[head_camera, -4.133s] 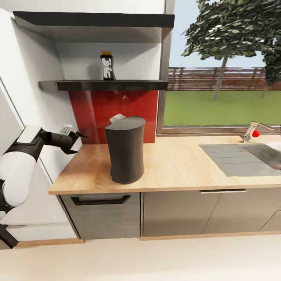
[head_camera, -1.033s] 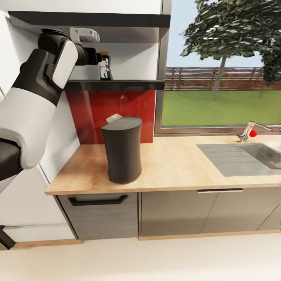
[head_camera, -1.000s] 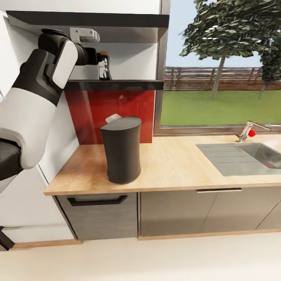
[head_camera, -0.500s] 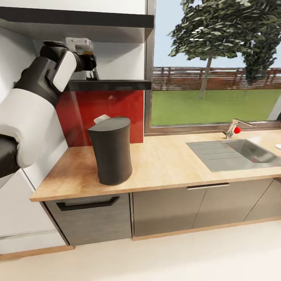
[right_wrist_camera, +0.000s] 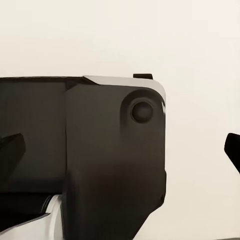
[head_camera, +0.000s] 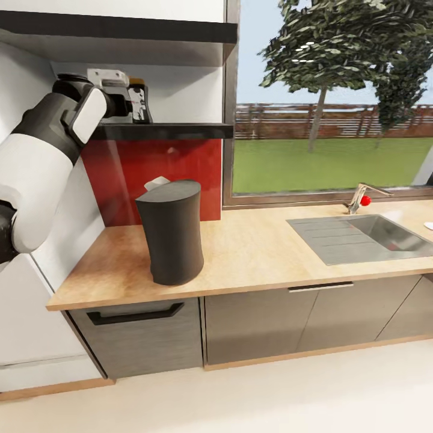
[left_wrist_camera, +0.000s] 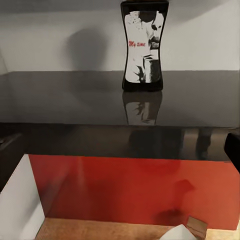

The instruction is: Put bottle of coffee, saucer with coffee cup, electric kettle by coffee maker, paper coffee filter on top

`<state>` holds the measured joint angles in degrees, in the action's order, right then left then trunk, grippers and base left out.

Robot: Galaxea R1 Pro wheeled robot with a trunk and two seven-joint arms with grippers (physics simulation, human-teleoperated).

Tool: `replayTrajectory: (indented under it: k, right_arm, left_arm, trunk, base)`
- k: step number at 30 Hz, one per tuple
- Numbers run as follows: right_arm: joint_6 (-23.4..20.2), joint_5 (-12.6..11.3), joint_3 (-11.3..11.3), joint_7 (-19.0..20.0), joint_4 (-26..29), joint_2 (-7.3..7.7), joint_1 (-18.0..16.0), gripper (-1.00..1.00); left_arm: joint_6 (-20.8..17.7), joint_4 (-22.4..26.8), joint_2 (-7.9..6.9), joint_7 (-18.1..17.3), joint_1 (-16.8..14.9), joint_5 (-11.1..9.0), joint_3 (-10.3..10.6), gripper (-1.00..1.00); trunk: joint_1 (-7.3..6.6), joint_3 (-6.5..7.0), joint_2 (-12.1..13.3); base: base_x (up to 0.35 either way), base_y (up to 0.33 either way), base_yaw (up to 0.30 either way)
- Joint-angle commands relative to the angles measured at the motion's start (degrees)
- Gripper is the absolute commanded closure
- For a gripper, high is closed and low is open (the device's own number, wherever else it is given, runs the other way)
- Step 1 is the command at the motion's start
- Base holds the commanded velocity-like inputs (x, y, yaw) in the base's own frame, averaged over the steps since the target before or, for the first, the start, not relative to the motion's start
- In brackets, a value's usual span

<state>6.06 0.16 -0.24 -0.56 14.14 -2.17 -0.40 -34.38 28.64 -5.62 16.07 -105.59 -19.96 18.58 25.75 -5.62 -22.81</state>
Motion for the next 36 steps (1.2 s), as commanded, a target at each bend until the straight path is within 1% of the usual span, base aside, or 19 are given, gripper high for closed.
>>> replayTrajectory:
  k: [1, 3, 5, 8, 11, 18, 20, 23, 28, 32, 36]
  right_arm:
    - [0.18, 0.01, -0.02, -0.06, -0.04, -0.02, -0.04, -1.0]
    - [0.18, 0.01, 0.01, -0.06, -0.06, -0.01, -0.04, -1.0]
    - [0.18, 0.04, 0.04, -0.06, -0.07, -0.02, -0.04, -1.0]
    - [0.18, 0.05, 0.05, -0.06, -0.07, -0.02, -0.04, -1.0]
    - [0.18, 0.06, 0.06, -0.06, -0.07, -0.02, -0.04, -1.0]
    - [0.18, 0.09, 0.06, -0.06, -0.07, -0.02, -0.04, -1.0]
    - [0.18, 0.1, 0.12, -0.06, -0.09, -0.02, -0.04, -1.0]
    - [0.18, 0.1, 0.13, -0.06, -0.09, -0.02, -0.04, -1.0]
    - [0.18, 0.1, 0.11, -0.06, -0.13, -0.02, -0.04, -1.0]
    - [0.18, 0.1, 0.08, -0.06, -0.12, -0.02, -0.04, -1.0]
    - [0.18, 0.1, 0.13, -0.06, -0.1, -0.02, -0.04, -1.0]
  left_arm:
    - [-0.14, 0.33, -0.15, 0.45, 0.08, -0.58, 0.47, -1.0]
    - [0.25, 0.57, -0.18, 0.45, 0.27, -0.21, 0.52, -1.0]
    - [1.11, 0.69, -0.09, 0.49, 0.37, 0.7, 0.55, -1.0]
    - [2.32, 0.66, 0.13, 0.53, 0.44, 2.89, 0.5, -1.0]
    - [2.78, 0.66, 0.2, 0.54, 0.42, 4.12, 0.27, -1.0]
    - [2.63, 0.61, 0.09, 0.31, 0.29, 3.98, -0.39, -1.0]
    - [2.69, 0.67, 0.05, 0.1, 0.38, 3.69, -1.26, -1.0]
    - [2.73, 0.62, 0.04, -0.06, 0.5, 3.56, -1.97, -1.0]
    - [2.89, 0.61, 0.28, -0.14, 0.73, 3.88, -2.26, -1.0]
    - [2.94, 0.6, 0.22, -0.15, 0.88, 3.61, -2.54, -1.0]
    - [3.05, 0.68, 0.18, -0.16, 0.97, 3.49, -2.57, -1.0]
  trunk:
    - [0.03, -0.13, -0.12]
    - [0.03, -0.13, -0.12]
    - [0.03, -0.13, -0.12]
    - [0.03, -0.13, -0.12]
    - [0.03, -0.13, -0.12]
    - [0.03, -0.13, -0.12]
    - [0.03, -0.13, -0.12]
    - [0.03, -0.13, -0.12]
    - [0.03, -0.13, -0.12]
    - [0.03, -0.13, -0.12]
    - [0.03, -0.13, -0.12]
  base:
    - [0.0, 0.0, 0.0]
    - [0.0, 0.0, 0.0]
    - [0.0, 0.0, 0.0]
    - [0.0, 0.0, 0.0]
    - [0.0, 0.0, 0.0]
    - [0.034, 0.0, 0.0]
    - [0.228, 0.0, 0.0]
    - [0.291, 0.0, 0.0]
    - [0.327, 0.0, 0.0]
    - [0.323, 0.0, 0.0]
    - [0.148, 0.0, 0.0]
